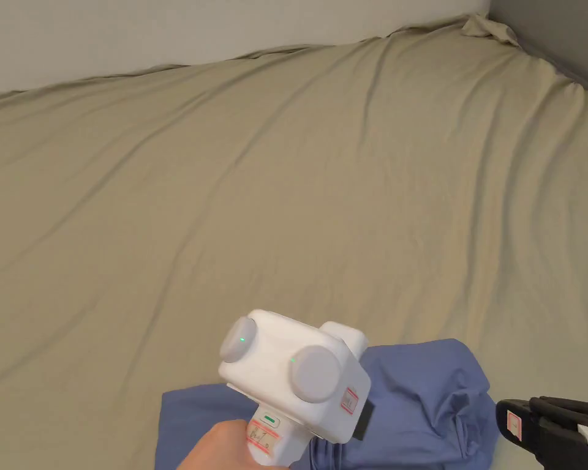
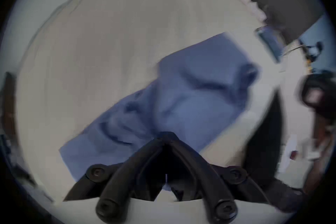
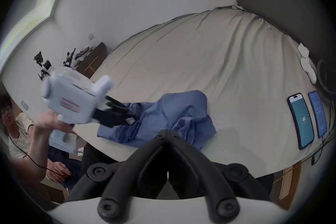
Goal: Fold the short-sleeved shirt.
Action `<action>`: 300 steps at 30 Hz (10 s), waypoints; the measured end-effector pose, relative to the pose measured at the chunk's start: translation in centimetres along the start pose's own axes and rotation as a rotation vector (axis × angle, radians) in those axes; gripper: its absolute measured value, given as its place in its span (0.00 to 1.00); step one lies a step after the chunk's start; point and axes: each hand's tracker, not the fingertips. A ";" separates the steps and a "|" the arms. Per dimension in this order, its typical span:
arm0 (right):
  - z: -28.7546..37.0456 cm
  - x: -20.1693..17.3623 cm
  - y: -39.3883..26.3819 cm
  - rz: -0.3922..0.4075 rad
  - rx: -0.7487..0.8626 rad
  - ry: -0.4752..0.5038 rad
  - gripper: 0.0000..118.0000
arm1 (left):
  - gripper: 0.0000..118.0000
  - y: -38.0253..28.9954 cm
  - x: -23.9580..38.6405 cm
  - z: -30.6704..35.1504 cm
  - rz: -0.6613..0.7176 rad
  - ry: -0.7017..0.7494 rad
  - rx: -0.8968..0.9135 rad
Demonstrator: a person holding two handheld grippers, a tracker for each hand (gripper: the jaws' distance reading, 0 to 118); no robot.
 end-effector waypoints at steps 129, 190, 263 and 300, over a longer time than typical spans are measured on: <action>-18.0 -7.7 3.3 0.051 -0.265 0.307 0.02 | 0.33 -16.0 -25.1 -5.1 0.749 -0.824 0.310; 10.8 -9.5 23.2 0.357 0.850 -0.171 1.00 | 0.96 -6.1 -4.2 32.8 0.331 0.874 1.247; 10.5 -12.6 21.6 0.463 0.824 -0.325 1.00 | 1.00 -5.3 -3.8 32.5 0.423 1.021 1.195; 9.4 -13.8 21.7 0.462 0.886 -0.399 1.00 | 1.00 -4.8 -2.4 32.3 0.380 0.977 1.171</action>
